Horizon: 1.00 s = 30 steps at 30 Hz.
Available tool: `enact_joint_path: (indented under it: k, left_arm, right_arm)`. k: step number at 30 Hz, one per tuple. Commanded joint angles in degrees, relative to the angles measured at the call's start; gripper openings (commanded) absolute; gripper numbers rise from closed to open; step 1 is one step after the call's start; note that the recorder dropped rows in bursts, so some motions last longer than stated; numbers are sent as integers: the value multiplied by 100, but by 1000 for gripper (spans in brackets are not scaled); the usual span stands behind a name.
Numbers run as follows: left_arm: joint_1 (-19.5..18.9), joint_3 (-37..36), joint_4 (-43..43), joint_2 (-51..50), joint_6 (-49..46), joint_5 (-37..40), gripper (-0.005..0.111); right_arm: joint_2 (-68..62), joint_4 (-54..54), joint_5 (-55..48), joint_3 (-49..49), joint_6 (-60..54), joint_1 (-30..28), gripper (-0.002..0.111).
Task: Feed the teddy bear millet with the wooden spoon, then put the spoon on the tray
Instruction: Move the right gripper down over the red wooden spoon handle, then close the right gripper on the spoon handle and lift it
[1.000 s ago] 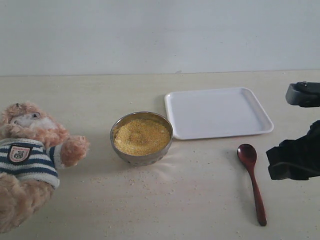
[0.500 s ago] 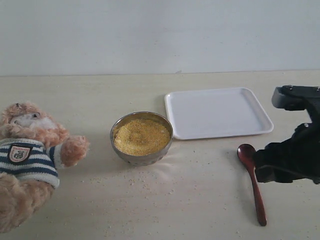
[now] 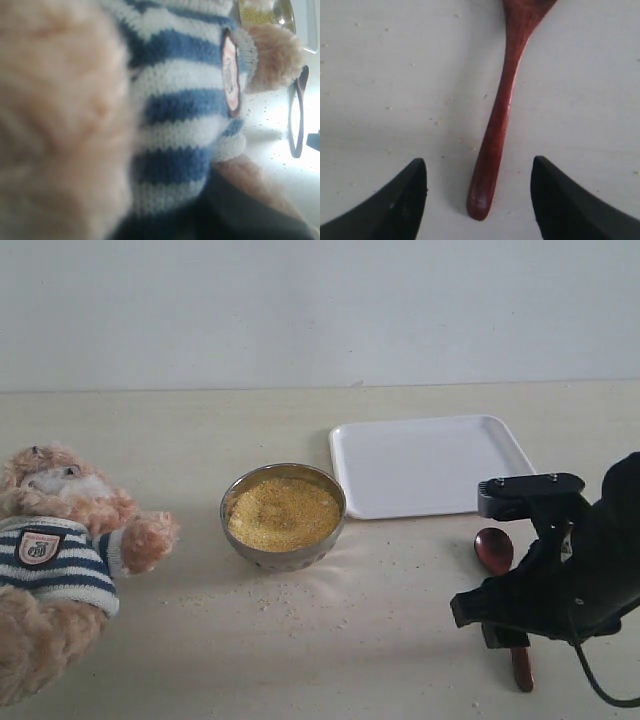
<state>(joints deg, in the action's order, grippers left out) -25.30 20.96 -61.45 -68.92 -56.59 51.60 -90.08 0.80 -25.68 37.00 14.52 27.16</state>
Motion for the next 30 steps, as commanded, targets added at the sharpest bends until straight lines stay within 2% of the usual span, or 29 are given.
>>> enact_joint_path:
  k: [1, 10, 22, 25, 30]
  left_arm:
    - [-8, -16, -123, 57, 1, 40, 8]
    - [-8, -16, -123, 57, 1, 40, 8]
    - [-8, -16, -123, 57, 1, 40, 8]
    - [-8, -16, -123, 57, 1, 40, 8]
    - [-8, -16, -123, 57, 1, 40, 8]
  right_arm:
    - [-122, -126, 384, 13, 132, 15, 60]
    - [-606, -590, 657, 13, 658, 15, 60]
    - [-650, -662, 794, 13, 658, 15, 60]
    - [-650, -662, 764, 13, 658, 15, 56]
    - [-650, -662, 727, 13, 658, 15, 56]
